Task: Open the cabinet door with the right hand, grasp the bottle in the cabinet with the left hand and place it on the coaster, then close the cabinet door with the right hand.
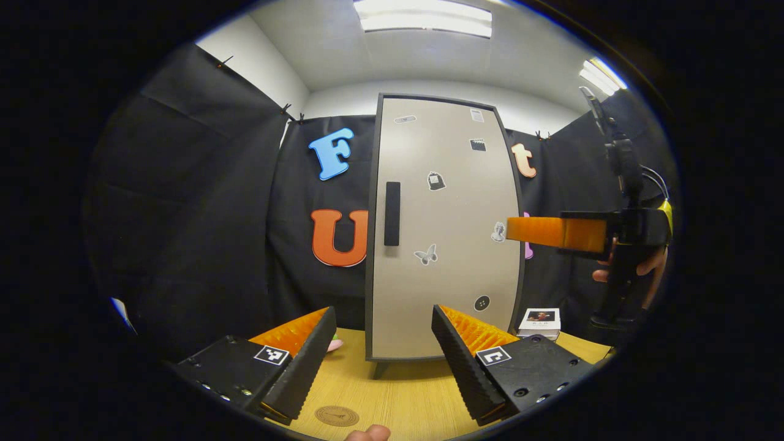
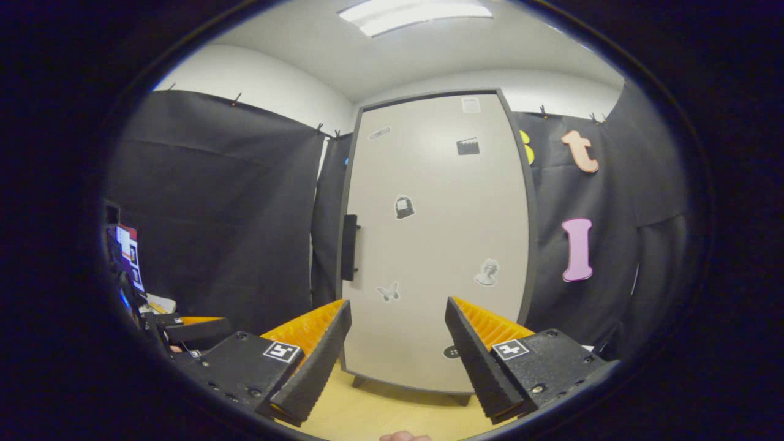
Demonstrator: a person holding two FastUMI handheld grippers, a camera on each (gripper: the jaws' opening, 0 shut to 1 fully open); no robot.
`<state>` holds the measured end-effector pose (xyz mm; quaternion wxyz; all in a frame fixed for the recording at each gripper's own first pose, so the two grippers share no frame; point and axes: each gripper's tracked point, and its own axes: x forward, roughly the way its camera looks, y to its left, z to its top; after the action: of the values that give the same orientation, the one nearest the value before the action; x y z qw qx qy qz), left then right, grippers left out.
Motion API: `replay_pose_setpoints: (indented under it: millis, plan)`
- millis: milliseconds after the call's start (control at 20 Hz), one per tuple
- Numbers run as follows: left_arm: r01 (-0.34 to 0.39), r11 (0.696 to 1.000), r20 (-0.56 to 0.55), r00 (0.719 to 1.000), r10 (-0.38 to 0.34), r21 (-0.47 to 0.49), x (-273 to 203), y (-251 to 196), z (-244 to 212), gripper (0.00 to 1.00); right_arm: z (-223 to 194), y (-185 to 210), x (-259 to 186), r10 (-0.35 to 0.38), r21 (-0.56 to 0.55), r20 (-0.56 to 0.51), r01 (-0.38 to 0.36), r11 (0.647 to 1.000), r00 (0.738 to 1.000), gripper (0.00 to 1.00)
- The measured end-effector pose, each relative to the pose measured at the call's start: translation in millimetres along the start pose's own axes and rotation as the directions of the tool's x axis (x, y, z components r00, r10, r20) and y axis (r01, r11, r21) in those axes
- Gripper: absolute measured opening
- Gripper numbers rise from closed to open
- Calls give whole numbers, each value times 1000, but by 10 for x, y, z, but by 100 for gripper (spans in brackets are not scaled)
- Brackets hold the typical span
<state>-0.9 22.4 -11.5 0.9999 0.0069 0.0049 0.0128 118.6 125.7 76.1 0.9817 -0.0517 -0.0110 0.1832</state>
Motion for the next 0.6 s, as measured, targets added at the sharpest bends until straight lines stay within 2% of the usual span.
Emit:
replay_pose_setpoints:
  millis: [250,300,350,450,600]
  plan:
    - [-4,1000,-6,1000,4,12,-72,96,-32,95,171,269,759,99,15,-10,-99,995,995,99]
    - [-7,1000,-8,1000,8,23,-76,118,-39,95,201,312,906,110,23,-16,-110,994,994,95]
    - [-13,999,-9,1000,13,36,-84,147,-45,95,242,357,1038,122,32,-12,-122,992,992,99]
    - [-23,998,-9,1000,23,55,-81,186,-43,95,289,410,1285,126,32,-15,-126,992,992,95]
    - [-19,998,-11,1000,20,57,-140,194,-39,95,308,511,1607,134,25,-28,-133,991,991,95]
